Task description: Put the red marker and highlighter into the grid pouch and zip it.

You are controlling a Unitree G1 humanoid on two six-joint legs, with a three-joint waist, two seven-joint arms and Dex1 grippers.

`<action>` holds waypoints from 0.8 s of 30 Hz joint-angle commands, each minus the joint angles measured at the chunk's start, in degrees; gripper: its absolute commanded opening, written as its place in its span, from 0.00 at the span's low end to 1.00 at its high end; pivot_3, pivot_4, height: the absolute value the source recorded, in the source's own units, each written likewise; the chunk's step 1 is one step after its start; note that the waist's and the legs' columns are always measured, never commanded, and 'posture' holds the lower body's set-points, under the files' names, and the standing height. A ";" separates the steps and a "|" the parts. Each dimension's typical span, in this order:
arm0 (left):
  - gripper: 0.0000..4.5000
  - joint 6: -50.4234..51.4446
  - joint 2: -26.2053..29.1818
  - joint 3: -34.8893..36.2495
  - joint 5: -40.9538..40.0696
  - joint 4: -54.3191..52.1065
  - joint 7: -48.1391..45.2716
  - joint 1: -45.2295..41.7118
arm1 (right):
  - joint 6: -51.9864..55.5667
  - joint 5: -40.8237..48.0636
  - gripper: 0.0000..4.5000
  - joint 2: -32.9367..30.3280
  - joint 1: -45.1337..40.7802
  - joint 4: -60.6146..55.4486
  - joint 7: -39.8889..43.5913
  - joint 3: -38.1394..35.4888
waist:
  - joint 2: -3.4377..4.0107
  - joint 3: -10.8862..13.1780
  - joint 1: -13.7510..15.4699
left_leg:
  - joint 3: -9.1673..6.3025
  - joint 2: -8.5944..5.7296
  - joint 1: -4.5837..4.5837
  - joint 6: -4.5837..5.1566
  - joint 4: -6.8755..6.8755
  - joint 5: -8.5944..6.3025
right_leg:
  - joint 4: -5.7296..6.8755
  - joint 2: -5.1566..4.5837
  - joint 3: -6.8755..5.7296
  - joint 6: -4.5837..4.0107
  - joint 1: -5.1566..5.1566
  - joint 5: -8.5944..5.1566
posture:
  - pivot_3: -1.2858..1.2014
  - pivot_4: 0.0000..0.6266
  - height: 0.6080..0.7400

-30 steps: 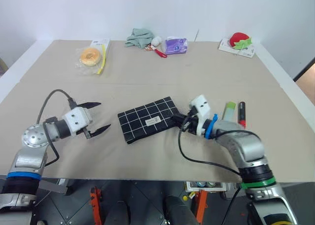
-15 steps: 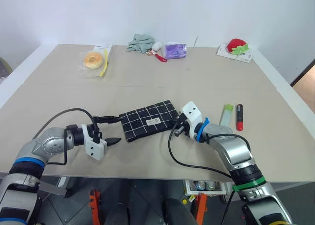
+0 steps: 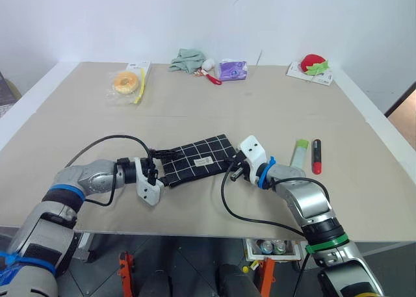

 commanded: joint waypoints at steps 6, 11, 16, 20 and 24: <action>0.49 0.81 -1.36 -4.72 -0.50 3.50 -0.76 -1.59 | 1.92 -0.96 0.00 0.50 1.86 0.11 -0.29 0.55 | -0.01 0.00 -0.01 | 0.00 0.00 -0.02 0.00 -0.04 0.00 | 0.00 0.01 0.01 0.00 -0.05 -0.01 | 0.52 0.24 0.96; 0.00 1.24 -1.55 -5.75 -2.41 4.61 -2.17 -2.07 | 1.80 -1.06 0.00 0.31 2.32 -0.34 -0.24 0.31 | 0.12 -0.09 0.09 | 0.00 -0.02 -0.02 0.00 -0.06 0.00 | 0.00 -0.01 0.01 0.00 -0.05 -0.03 | 0.52 0.24 0.96; 0.00 2.16 -1.93 -6.07 -5.93 5.15 -5.89 -1.86 | -0.66 -0.27 0.00 0.27 2.75 -1.51 -0.41 -1.45 | 0.14 -0.10 0.10 | 0.00 -0.02 0.00 0.00 -0.07 0.00 | 0.00 0.00 0.02 -0.04 -0.05 -0.07 | 0.52 0.24 0.96; 0.00 3.14 -2.35 -5.83 -9.76 4.30 -9.50 -1.06 | 0.36 6.39 0.00 1.40 3.95 -7.25 0.11 -8.32 | 0.15 -0.09 0.33 | 0.00 -0.04 -0.08 -0.01 -0.11 -0.01 | 0.00 -0.02 0.02 -0.02 -0.09 -0.14 | 0.52 0.24 0.96; 0.00 5.10 -2.60 -5.45 -13.56 2.82 -13.79 -0.15 | 7.93 15.72 0.21 0.03 6.33 -14.73 1.13 -17.11 | 0.24 -0.04 0.73 | -0.01 -0.05 -0.25 -0.04 -0.14 -0.02 | 0.00 -0.03 0.04 0.01 -0.23 -0.19 | 0.52 0.24 0.96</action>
